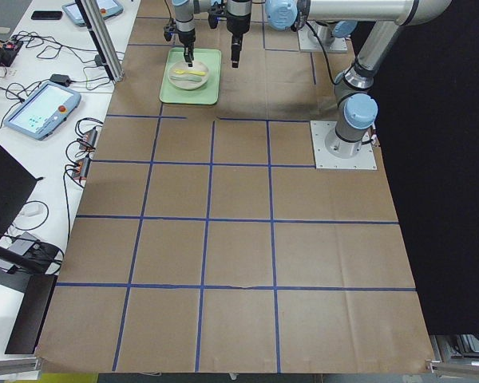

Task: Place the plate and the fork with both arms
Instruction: 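Lower the right gripper onto the yellow fork and grasp it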

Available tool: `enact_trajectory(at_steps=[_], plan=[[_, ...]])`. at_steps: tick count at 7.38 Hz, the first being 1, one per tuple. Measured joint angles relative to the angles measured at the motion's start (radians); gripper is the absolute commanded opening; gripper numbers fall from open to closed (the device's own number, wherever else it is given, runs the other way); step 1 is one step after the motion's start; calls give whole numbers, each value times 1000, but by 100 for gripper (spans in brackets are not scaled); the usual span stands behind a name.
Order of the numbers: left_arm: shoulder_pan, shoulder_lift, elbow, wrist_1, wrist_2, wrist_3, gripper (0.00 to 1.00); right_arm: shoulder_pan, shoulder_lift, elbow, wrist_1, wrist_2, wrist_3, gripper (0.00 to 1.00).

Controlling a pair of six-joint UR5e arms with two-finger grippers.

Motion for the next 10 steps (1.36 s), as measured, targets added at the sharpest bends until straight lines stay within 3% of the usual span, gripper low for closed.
enact_trajectory(at_steps=[6, 10], plan=[[0, 0, 0, -1, -3, -53, 100, 1, 43, 2, -3, 1, -9, 52], [1, -2, -1, -2, -3, -55, 100, 8, 72, 1, -68, 0, -5, 52]])
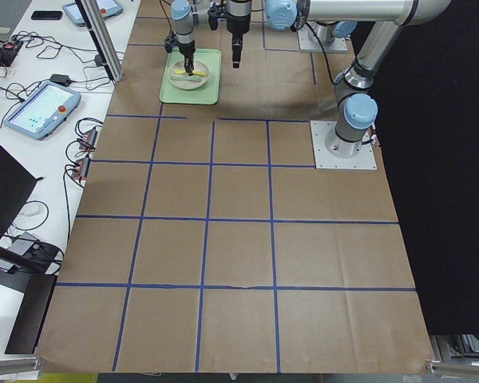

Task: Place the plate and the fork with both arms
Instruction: 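Lower the right gripper onto the yellow fork and grasp it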

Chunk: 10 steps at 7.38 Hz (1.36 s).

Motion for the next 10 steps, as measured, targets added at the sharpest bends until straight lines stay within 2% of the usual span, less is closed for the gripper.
enact_trajectory(at_steps=[2, 4, 9, 10], plan=[[0, 0, 0, 0, 0, 0, 100, 1, 2, -2, -5, -1, -2, 44], [0, 0, 0, 0, 0, 0, 100, 2, 0, -3, -6, -2, -2, 41], [0, 0, 0, 1, 0, -1, 100, 1, -5, -5, -6, 0, -4, 4], [0, 0, 0, 1, 0, -1, 100, 1, -5, -5, -6, 2, -4, 3]])
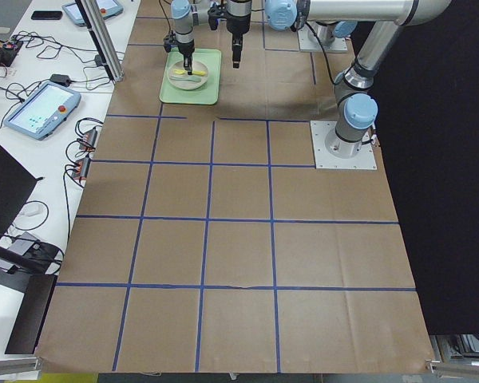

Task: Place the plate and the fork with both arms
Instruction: 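Lower the right gripper onto the yellow fork and grasp it, then lift the fork and carry it beside the plate on the tray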

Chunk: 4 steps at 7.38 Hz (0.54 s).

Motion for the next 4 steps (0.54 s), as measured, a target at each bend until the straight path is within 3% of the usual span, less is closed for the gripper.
enact_trajectory(at_steps=[4], plan=[[0, 0, 1, 1, 0, -1, 100, 0, -13, -5, 7, 4, 2, 3]])
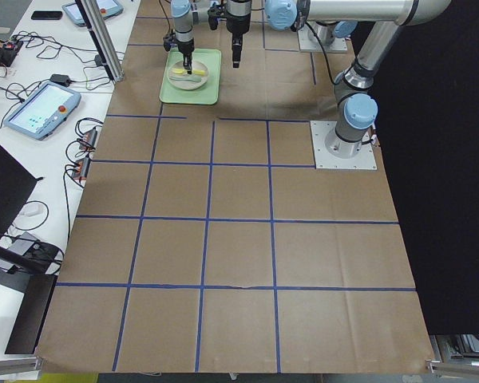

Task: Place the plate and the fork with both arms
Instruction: 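Lift the fork and carry it beside the plate on the tray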

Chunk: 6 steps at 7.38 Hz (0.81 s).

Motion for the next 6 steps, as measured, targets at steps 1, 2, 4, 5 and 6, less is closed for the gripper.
enact_trajectory(at_steps=[1, 2, 4, 5, 6], plan=[[0, 0, 0, 0, 0, 0, 100, 0, -13, -5, 12, 1, 3, 3], [0, 0, 0, 0, 0, 0, 100, 0, -35, -8, 37, 2, 5, 4], [0, 0, 0, 0, 0, -1, 100, -3, -95, -7, 99, 1, 5, 3], [0, 0, 0, 0, 0, -1, 100, -11, -120, 3, 128, -4, -7, 3], [0, 0, 0, 0, 0, -1, 100, -27, -140, 21, 149, -14, -33, 3]])
